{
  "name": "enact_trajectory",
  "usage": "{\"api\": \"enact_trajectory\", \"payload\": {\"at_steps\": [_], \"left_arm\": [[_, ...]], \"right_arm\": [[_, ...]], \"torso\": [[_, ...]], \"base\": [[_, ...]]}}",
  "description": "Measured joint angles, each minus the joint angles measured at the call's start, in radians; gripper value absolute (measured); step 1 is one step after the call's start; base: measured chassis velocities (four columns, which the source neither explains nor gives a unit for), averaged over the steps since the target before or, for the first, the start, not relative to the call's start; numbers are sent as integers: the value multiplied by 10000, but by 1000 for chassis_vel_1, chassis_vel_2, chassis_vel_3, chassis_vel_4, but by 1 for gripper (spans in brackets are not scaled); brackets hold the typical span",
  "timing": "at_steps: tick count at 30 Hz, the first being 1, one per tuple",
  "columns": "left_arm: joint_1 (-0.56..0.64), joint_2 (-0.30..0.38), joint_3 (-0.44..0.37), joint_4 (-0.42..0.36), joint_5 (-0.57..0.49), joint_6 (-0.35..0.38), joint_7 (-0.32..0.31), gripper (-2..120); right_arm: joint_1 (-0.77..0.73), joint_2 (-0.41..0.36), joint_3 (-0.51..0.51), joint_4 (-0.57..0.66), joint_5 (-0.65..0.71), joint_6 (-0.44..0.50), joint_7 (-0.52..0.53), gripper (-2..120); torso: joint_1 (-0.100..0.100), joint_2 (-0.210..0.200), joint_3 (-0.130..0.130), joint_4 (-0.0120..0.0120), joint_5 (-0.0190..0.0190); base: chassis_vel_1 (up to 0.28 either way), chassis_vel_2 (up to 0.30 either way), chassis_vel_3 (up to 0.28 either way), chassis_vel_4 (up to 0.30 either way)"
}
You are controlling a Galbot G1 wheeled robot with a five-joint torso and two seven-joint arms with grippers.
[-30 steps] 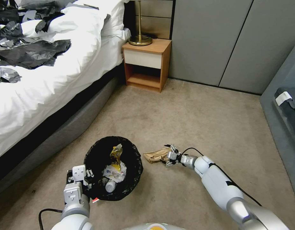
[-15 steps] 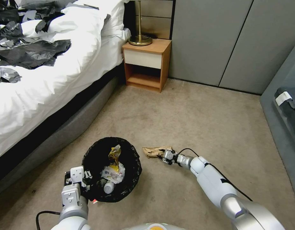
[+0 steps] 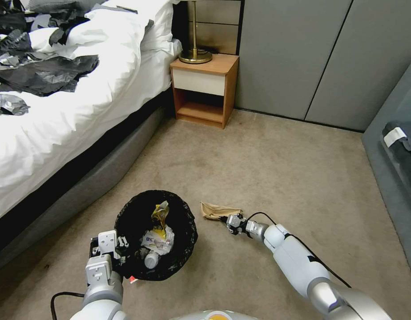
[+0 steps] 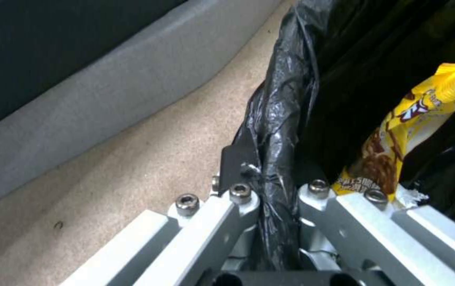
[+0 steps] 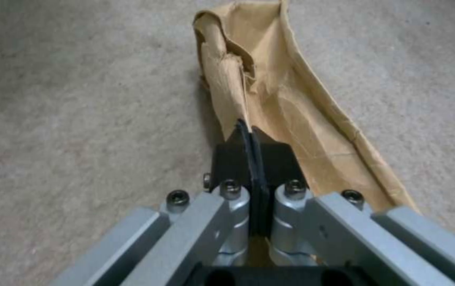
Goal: Pick up the trash bin, then pick up the garbage from the floor and place it into the trash bin.
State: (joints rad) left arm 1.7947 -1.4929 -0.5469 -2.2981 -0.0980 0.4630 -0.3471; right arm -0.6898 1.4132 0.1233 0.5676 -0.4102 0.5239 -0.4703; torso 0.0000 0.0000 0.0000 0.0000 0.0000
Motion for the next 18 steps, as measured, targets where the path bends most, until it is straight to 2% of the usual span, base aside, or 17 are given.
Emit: {"api": "enact_trajectory", "payload": {"at_steps": [4, 7, 8, 10, 11, 13, 14, 17, 18], "left_arm": [[-59, 26, 27, 24, -15, 28, 0, 1], [-140, 35, 87, 33, -17, 71, 0, 1], [-140, 35, 87, 33, -17, 71, 0, 1], [-196, 45, 111, 54, -18, 92, 0, 1], [-196, 45, 111, 54, -18, 92, 0, 1], [-246, 61, 118, 107, -19, 97, 0, 1], [-246, 61, 118, 107, -19, 97, 0, 1], [-325, 95, 152, 171, -21, 118, -1, 1], [-325, 95, 152, 171, -21, 118, -1, 1]], "right_arm": [[-138, -76, 112, 286, 347, 35, 28, 0], [-697, -261, 363, 1532, 1208, 56, 295, 0], [-697, -261, 363, 1532, 1208, 56, 295, 0], [-1430, -470, 524, 3206, 2119, -86, 580, 0], [-1430, -470, 524, 3206, 2119, -86, 580, 0], [-2210, -691, 654, 5055, 3213, -320, 825, 0], [-2210, -691, 654, 5055, 3213, -320, 825, 0], [-3103, -899, 1091, 7895, 4241, -31, 1151, 0], [-3103, -899, 1091, 7895, 4241, -31, 1151, 0]], "torso": [[0, 0, 0, 0, 0], [0, 0, 0, 0, 0], [0, 0, 0, 0, 0], [1, 0, 0, -1, 1], [1, 0, 0, -1, 1], [0, 0, 0, -1, 1], [0, 0, 0, -1, 1], [0, 0, -1, 0, -5], [0, 0, -1, 0, -5]], "base": [[0, 0, 0, 0], [0, 0, 0, 0], [0, 0, 0, 0], [0, 0, 0, 0], [0, 0, 0, 0], [0, 0, 0, 0], [0, 0, 0, 0], [0, 0, 0, 0], [0, 0, 0, 0]]}}
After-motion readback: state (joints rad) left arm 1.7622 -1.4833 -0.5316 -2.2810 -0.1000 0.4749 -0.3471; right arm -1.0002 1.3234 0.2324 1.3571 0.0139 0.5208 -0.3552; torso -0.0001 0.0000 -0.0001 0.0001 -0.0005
